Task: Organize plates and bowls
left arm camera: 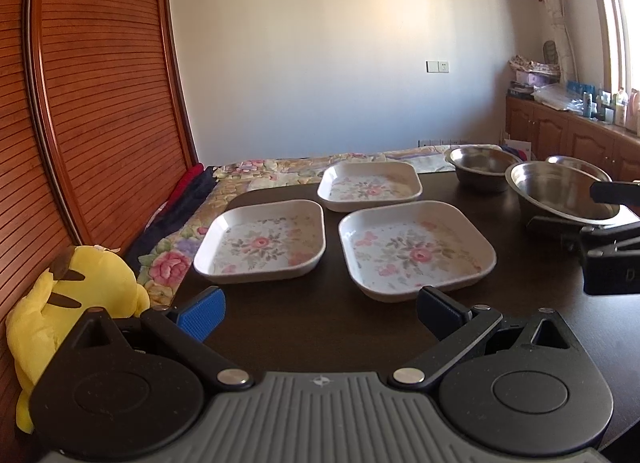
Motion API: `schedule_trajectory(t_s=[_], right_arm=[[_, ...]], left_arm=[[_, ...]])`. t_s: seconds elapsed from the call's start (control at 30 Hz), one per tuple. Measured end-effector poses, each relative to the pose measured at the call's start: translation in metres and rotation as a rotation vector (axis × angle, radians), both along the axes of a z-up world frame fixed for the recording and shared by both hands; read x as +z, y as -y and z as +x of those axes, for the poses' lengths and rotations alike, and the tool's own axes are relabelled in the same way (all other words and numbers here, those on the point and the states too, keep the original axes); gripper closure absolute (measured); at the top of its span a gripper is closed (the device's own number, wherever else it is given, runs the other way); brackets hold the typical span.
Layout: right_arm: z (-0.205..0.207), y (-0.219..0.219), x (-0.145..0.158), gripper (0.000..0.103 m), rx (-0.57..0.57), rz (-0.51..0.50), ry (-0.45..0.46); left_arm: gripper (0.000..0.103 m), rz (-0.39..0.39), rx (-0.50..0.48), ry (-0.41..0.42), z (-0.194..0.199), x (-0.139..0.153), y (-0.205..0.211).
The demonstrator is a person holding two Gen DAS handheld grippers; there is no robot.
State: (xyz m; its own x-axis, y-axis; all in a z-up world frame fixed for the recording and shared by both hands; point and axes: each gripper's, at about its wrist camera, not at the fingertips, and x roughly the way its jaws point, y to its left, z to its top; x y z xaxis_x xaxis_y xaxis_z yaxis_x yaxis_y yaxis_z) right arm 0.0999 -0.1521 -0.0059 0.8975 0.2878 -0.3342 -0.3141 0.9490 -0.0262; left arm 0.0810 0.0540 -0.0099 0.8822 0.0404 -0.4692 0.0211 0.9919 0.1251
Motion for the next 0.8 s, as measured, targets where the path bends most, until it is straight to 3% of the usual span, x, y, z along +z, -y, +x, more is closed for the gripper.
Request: schedule_trajectory(t_s=[0.17,0.23,0.43,0.63,0.8], right_arm=[[0.016,-0.005,-0.002,0.002,0.034,0.007,-0.039],[0.022,-0.009,-0.003,0.012,0.052,0.011,-0.056],[0.036,-0.022,-0.012,0.019,0.076,-0.005,-0.101],[0.051,-0.027,-0.021,0.028,0.068,-0.029,-0.147],[0.062,-0.025,-0.027,0.035,0.056,-0.025,-0.180]], left_arm=[[0.000,0.004,0.003,-0.001,0.016,0.000,-0.007],[0.000,0.006,-0.005,0.001,0.023,-0.001,-0.010],[0.001,-0.006,-0.058,0.004,0.042,-0.006,-0.017],[0.013,-0.045,-0.108,-0.028,0.063,-0.014,-0.019],[0.030,-0.073,-0.146,-0.061,0.079,-0.023,-0.015]])
